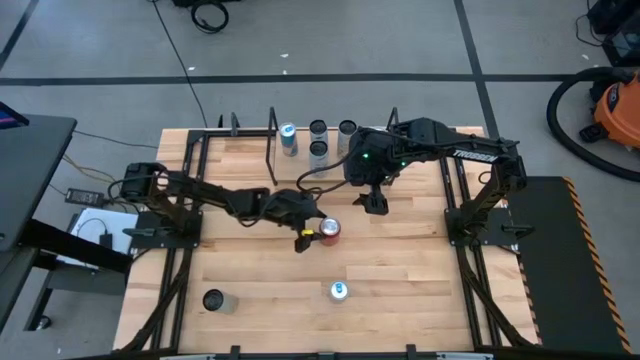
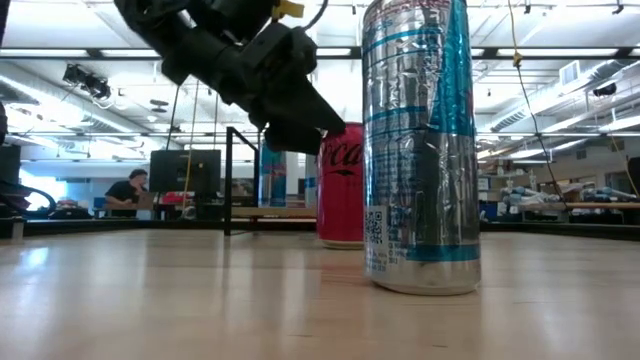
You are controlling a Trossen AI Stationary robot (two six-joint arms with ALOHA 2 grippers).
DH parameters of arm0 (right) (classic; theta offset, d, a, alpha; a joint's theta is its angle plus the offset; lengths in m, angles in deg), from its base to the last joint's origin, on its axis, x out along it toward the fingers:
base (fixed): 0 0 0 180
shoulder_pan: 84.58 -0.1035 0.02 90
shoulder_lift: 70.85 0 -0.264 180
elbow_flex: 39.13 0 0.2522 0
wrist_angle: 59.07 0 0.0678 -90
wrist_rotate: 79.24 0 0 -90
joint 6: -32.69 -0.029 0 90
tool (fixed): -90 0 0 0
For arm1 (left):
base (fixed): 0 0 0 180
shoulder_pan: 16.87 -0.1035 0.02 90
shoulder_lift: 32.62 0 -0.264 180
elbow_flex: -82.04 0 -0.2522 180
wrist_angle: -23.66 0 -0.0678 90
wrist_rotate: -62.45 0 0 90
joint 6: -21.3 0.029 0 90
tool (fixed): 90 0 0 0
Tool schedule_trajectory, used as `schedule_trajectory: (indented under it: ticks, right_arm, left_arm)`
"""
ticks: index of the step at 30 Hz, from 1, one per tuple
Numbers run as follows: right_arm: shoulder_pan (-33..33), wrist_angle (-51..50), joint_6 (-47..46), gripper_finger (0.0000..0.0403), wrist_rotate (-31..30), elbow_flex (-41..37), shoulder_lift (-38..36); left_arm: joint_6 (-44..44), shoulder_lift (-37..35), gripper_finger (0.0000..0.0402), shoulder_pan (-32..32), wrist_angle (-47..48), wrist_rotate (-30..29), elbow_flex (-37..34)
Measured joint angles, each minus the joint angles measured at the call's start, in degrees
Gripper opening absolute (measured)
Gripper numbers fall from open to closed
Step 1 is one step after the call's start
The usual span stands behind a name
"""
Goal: Place canned beverage on shelf
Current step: Put the red-black soda can aligned with the other red-black soda can on the shelf
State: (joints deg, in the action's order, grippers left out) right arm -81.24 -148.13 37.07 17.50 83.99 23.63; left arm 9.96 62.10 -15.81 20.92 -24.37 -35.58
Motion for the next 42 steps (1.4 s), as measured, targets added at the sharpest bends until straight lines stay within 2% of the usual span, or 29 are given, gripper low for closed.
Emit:
schedule_trajectory:
  ticks: [10,17,24,28,38,42]
  right_arm:
    - [0.0,0.28,-0.37,0.0378,-0.02,0.0,0.02]
    - [0.0,1.68,-2.18,0.0399,1.3,-0.58,0.02]
    - [-0.56,4.13,-4.38,0.0393,2.23,-8.43,0.05]
    - [-1.61,5.35,-4.32,0.0392,2.29,-14.09,0.11]
    - [-5.19,19.64,-3.81,0.0392,1.8,-23.3,0.09]
    - [-6.39,25.25,-2.89,0.0392,-0.67,-26.24,0.09]
  left_arm:
    - [2.14,-0.02,0.0318,0.0,11.22,1.69,6.71]
    - [5.83,-0.21,0.0318,0.04,26.81,2.22,15.32]
    - [7.6,-0.38,0.0318,-0.24,47.26,2.18,26.92]
    - [7.55,-1.66,0.0318,-1.23,54.3,2.13,31.65]
    - [5.87,-10.07,0.0318,-4.8,62.6,-1.64,33.03]
    - [6.05,-13.35,0.0318,-6.23,63.71,-2.32,33.02]
